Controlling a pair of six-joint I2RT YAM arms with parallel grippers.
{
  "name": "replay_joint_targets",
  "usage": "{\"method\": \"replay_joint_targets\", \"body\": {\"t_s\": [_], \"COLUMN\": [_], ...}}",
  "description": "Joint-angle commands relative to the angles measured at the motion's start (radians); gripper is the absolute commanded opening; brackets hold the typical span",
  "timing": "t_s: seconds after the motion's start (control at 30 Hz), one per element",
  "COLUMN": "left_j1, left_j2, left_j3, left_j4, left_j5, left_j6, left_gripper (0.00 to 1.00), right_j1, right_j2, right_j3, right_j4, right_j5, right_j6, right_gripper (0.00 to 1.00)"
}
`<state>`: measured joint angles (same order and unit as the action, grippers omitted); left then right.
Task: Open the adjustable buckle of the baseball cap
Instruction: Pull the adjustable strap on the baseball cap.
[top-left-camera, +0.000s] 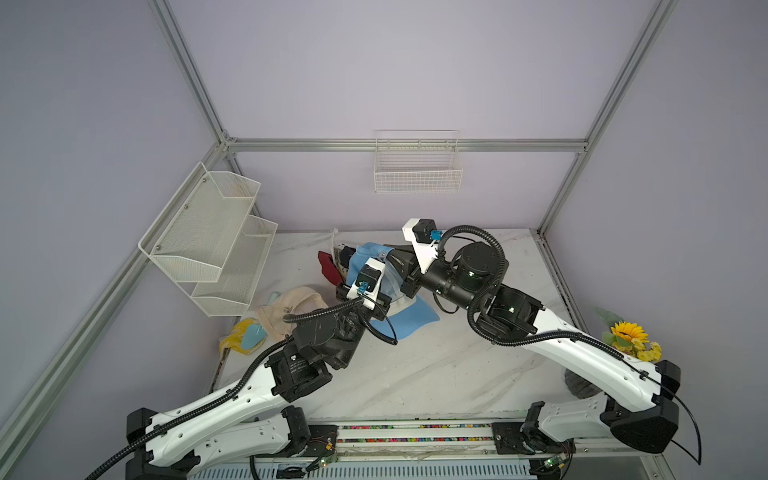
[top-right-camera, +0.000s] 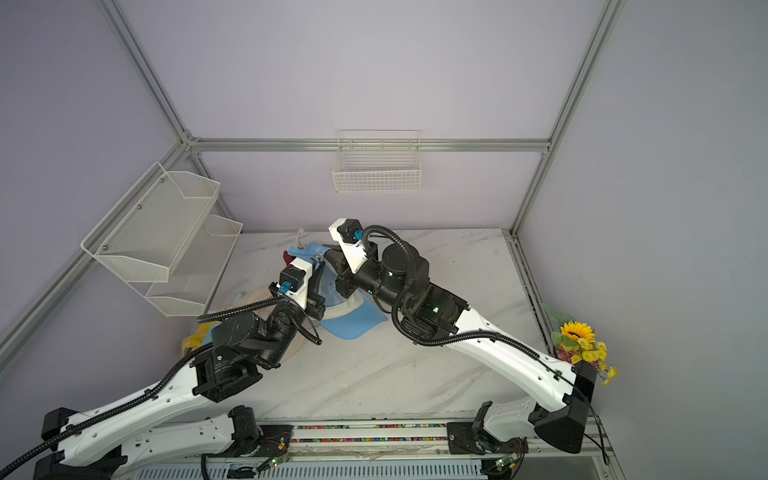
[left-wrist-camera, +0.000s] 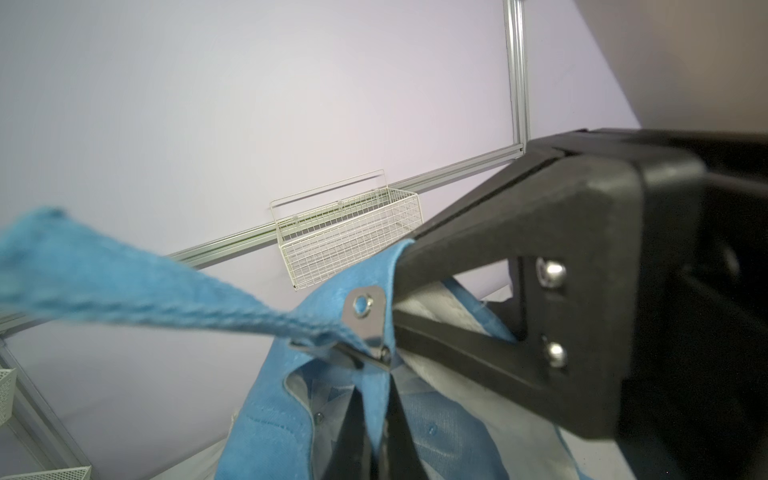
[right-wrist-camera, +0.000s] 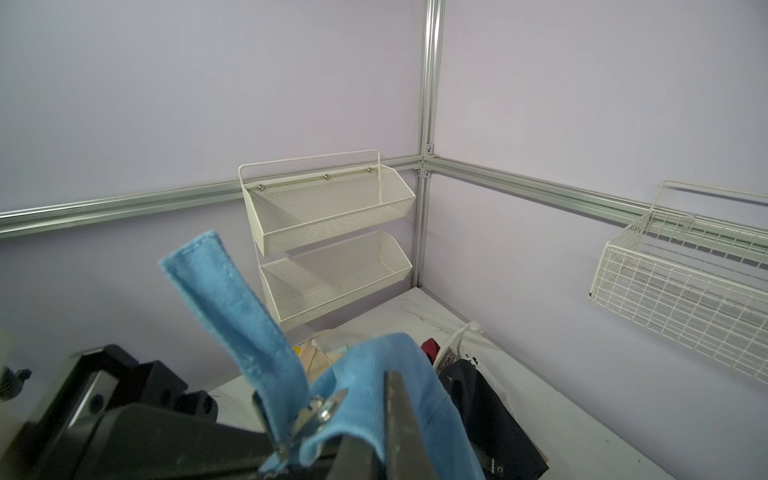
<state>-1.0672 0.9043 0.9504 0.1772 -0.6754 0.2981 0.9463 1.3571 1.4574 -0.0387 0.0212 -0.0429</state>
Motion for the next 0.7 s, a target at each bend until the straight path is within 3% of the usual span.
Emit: {"method": "replay_joint_targets", "body": {"t_s": [0.0, 0.67], "left_j1": [0.0, -0.001], "left_j2": [-0.025, -0.052], "left_j3": [-0.019, 0.025], "left_j4": [-0.038, -0.135], "left_j5": [-0.016, -0.011], "left_j6": [-0.019, -0.038], "left_gripper": [0.0, 0.0], "right_j1": [-0.015, -0.016], "right_j2": [-0.014, -0.026], "right_j3": [0.069, 0.099], "right_j4": [0.096, 0.152], "right_j5": [0.105, 0.293], "right_j6": [-0.017, -0.046], "right_gripper": [0.0, 0.0]}}
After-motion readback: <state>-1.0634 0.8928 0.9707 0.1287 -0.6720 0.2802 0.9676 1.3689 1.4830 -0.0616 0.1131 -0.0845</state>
